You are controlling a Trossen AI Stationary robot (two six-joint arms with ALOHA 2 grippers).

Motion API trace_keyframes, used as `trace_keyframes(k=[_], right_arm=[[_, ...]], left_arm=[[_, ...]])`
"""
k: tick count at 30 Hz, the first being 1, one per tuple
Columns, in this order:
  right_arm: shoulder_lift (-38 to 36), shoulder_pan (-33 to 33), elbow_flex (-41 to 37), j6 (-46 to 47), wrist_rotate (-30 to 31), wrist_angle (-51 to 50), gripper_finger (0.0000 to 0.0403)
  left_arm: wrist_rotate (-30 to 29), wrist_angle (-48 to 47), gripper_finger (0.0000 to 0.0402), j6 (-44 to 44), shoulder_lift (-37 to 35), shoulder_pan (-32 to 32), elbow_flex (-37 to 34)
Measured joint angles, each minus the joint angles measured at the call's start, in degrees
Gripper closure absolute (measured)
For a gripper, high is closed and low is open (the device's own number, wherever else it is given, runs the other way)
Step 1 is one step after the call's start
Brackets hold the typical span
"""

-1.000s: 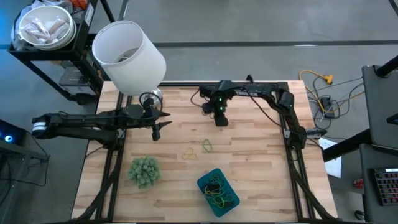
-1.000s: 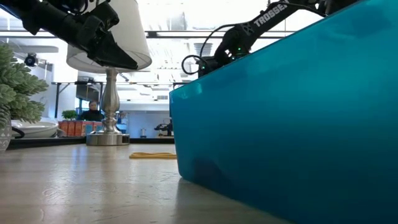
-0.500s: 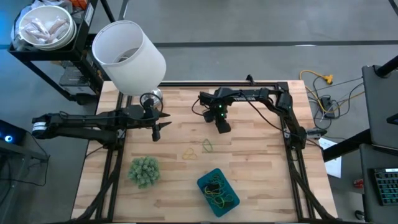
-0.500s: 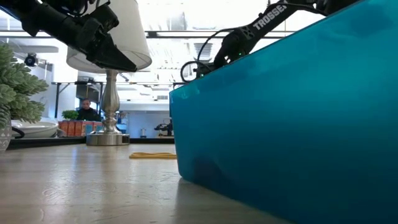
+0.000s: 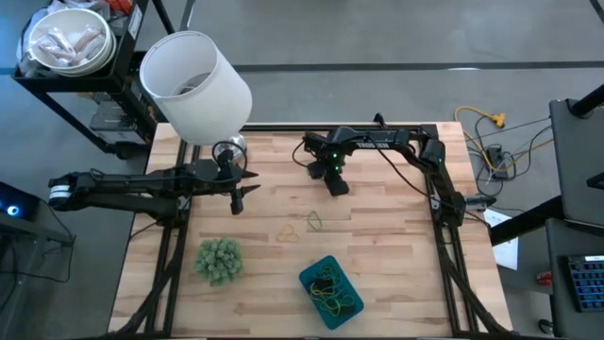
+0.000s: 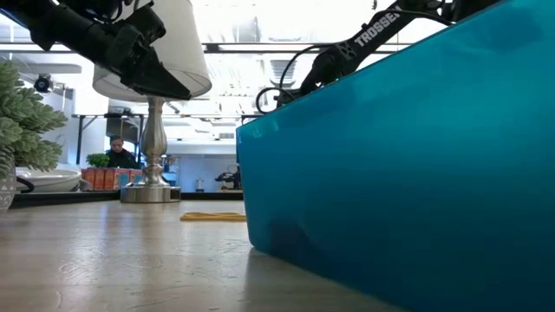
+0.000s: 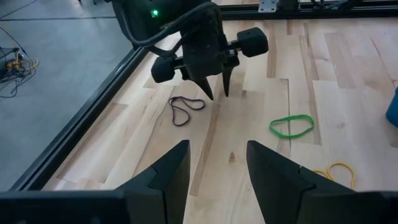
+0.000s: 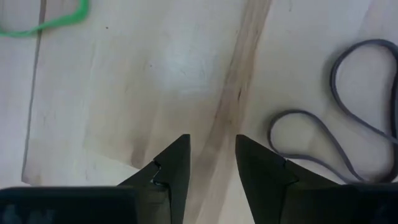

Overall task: Pick and place rubber bands into bin
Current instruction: Put the purple rubber band into the blue bin

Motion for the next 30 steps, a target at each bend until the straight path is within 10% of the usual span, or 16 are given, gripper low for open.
trace_keyframes(k=[30], right_arm=[[0.0,-1.9,0.0,-4.3,3.4,3.6,0.028]], left_arm=[[0.0,1.6,0.0259,0.3,0.0,0.0,0.0]])
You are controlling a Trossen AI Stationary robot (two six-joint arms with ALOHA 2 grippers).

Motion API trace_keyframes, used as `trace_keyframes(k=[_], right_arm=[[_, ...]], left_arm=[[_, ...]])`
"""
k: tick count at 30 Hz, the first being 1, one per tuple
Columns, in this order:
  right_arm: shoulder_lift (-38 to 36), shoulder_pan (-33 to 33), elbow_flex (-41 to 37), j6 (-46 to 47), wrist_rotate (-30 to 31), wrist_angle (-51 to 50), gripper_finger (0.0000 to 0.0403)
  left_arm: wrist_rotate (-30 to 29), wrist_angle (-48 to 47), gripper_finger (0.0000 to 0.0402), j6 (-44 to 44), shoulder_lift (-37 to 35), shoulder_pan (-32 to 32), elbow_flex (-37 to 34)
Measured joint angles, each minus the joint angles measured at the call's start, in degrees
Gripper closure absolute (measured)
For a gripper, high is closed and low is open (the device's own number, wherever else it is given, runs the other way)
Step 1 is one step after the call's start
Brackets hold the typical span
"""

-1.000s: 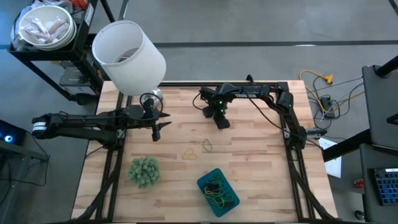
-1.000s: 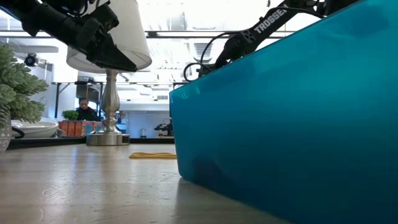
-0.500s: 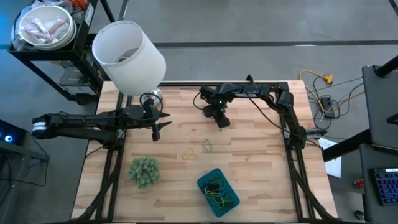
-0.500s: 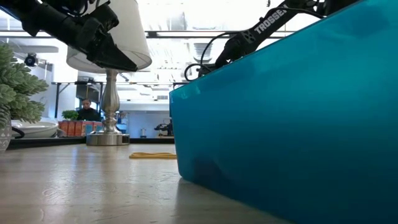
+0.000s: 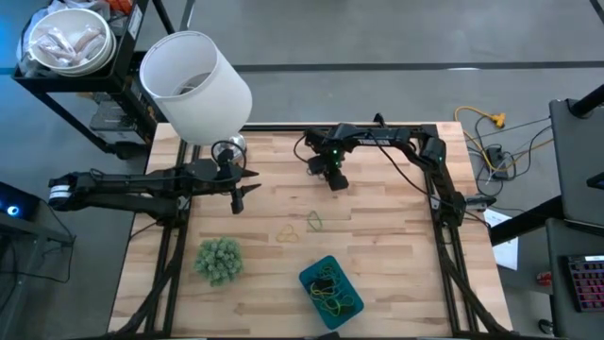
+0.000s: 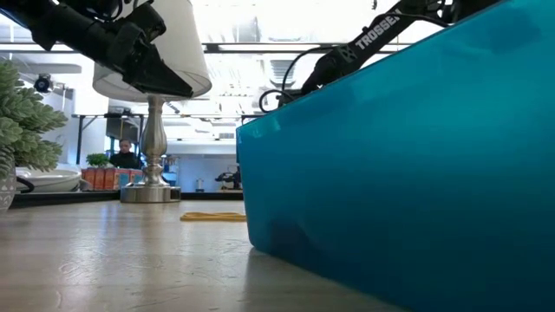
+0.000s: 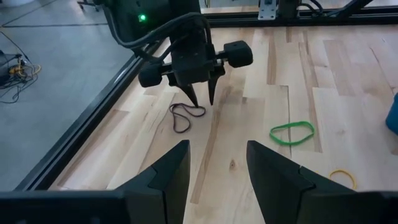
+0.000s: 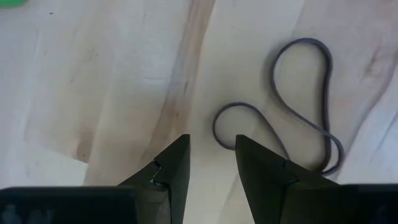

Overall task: Pick and place rubber bands into bin
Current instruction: Put the purple rubber band into the blue bin

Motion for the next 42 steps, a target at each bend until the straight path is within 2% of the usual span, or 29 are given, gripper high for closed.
trace_keyframes(k=[13,17,26,32,42], right_arm=[[0.9,0.1,0.3,2.4,1.6,1.0,0.028],[1.4,0.1,0.4,4.3,4.2,0.1,0.0288],[3.0,1.1,1.5,4.3,7.5,-1.9,0.0321],[3.4,1.4,3.7,3.2,9.2,-3.9,0.0387],[1.4,1.8,8.0,6.1,10.6,-7.5,0.0394]], left_arm=[[0.0,0.3,0.0259,0.2,0.0,0.0,0.1],[0.0,0.2,0.0259,0.2,0.0,0.0,0.1],[0.0,0.2,0.0259,0.2,0.0,0.0,0.1],[0.0,0.3,0.0259,0.2,0.0,0.0,0.1],[0.0,0.0,0.0259,0.2,0.0,0.0,0.1]])
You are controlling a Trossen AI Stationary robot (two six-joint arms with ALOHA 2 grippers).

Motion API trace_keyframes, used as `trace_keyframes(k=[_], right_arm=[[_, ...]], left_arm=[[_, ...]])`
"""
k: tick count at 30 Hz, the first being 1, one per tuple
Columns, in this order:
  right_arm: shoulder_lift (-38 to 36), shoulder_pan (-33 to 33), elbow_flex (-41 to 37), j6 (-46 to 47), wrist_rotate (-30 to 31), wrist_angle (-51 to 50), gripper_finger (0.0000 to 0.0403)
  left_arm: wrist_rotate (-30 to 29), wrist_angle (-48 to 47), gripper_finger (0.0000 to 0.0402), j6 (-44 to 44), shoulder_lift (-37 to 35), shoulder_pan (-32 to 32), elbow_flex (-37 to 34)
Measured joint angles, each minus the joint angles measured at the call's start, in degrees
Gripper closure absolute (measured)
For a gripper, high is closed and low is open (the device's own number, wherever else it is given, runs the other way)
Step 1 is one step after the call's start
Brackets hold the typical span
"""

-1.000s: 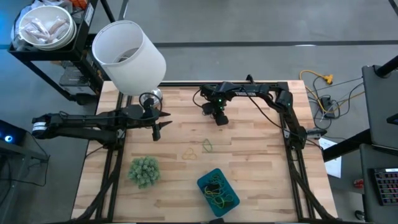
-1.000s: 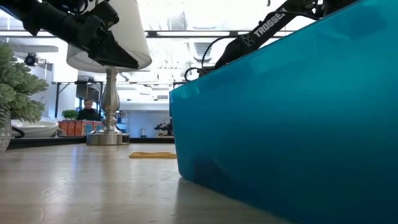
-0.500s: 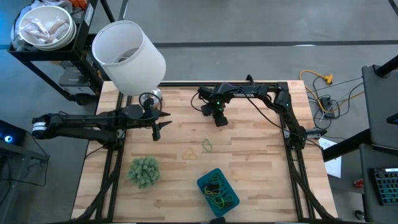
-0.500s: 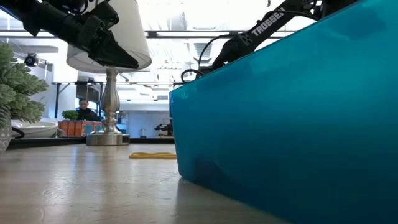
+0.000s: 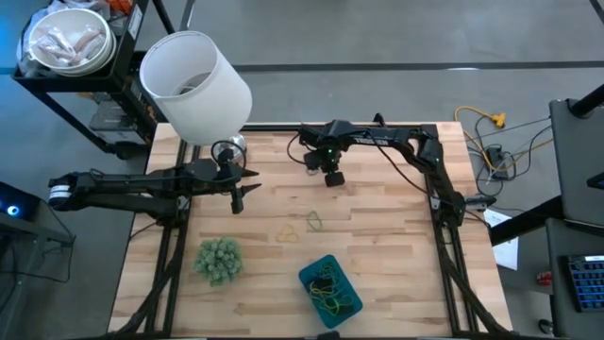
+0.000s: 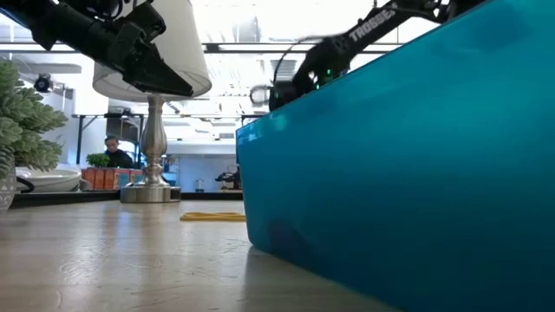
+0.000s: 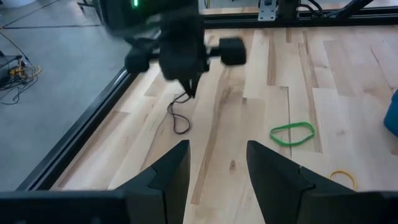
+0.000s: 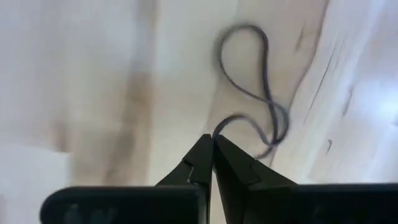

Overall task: Pick and place rubber bands into bin
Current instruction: Put the purple rubber band into the blue bin

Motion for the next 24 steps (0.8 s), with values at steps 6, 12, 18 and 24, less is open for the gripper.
trace_keyframes(k=[6,12,18,24], right_arm=[[-3.4,1.8,3.3,2.0,-0.5,-6.1,0.0395],[-9.0,5.7,6.0,4.7,-2.3,-10.1,0.0395],[-17.3,11.2,4.8,8.7,-5.1,-11.2,0.0395],[-24.1,18.8,0.7,16.0,-5.6,-9.5,0.0395]], left_arm=[[0.0,0.0,0.0259,-0.2,0.0,0.0,0.0],[0.0,0.0,0.0259,-0.3,0.1,0.0,0.0],[0.0,-0.1,0.0259,-0.5,0.1,0.0,-0.2],[0.1,-0.1,0.0259,-0.5,0.3,0.0,-0.2]])
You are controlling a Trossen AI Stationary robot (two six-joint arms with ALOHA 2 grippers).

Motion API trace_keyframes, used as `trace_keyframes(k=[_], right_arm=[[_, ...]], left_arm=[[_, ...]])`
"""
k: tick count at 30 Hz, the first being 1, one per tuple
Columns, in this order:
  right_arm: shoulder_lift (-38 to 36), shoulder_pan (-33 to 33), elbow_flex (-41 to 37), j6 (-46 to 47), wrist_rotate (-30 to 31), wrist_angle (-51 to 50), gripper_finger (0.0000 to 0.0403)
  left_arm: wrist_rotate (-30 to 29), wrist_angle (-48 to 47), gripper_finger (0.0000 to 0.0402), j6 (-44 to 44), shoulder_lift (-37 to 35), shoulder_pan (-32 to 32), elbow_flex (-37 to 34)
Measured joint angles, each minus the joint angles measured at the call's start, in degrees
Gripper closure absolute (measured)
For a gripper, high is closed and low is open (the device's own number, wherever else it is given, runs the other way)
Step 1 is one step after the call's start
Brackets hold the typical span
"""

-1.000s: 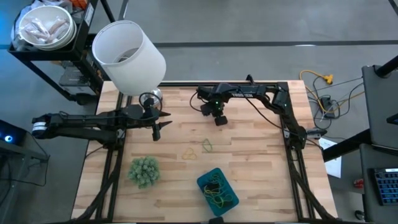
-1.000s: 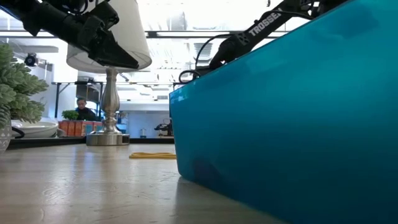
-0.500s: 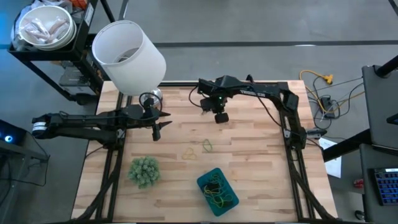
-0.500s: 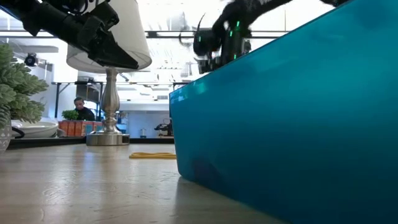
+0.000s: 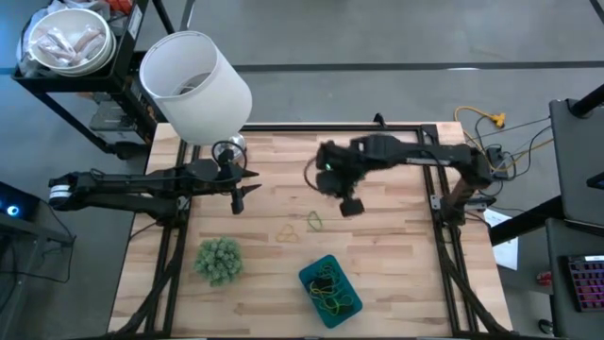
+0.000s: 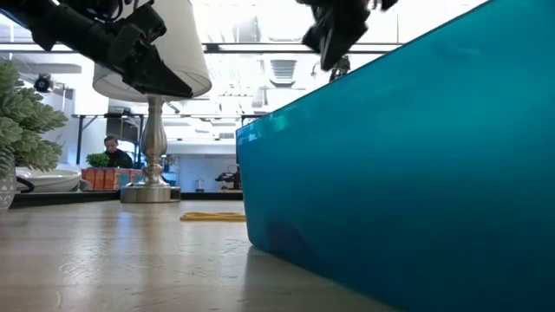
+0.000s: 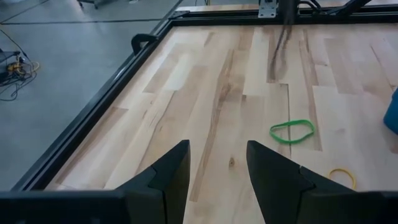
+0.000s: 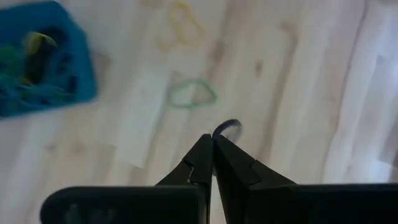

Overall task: Pick and place rubber bands into bin
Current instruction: Put the purple rubber band into the blue bin

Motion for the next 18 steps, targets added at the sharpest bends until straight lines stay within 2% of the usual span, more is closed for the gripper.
trace_keyframes(k=[4,15,18], right_arm=[[-2.6,5.8,-2.2,4.1,0.1,2.8,0.0395],[-2.9,19.8,-3.6,11.1,0.7,10.7,0.0395],[-2.9,22.7,-3.9,12.1,0.8,13.9,0.0395]], left_arm=[[0.1,0.1,0.0259,0.0,1.1,0.0,0.0],[0.2,2.4,0.0259,0.0,7.4,0.0,0.1],[2.4,3.6,0.0259,0.0,9.3,0.0,0.3]])
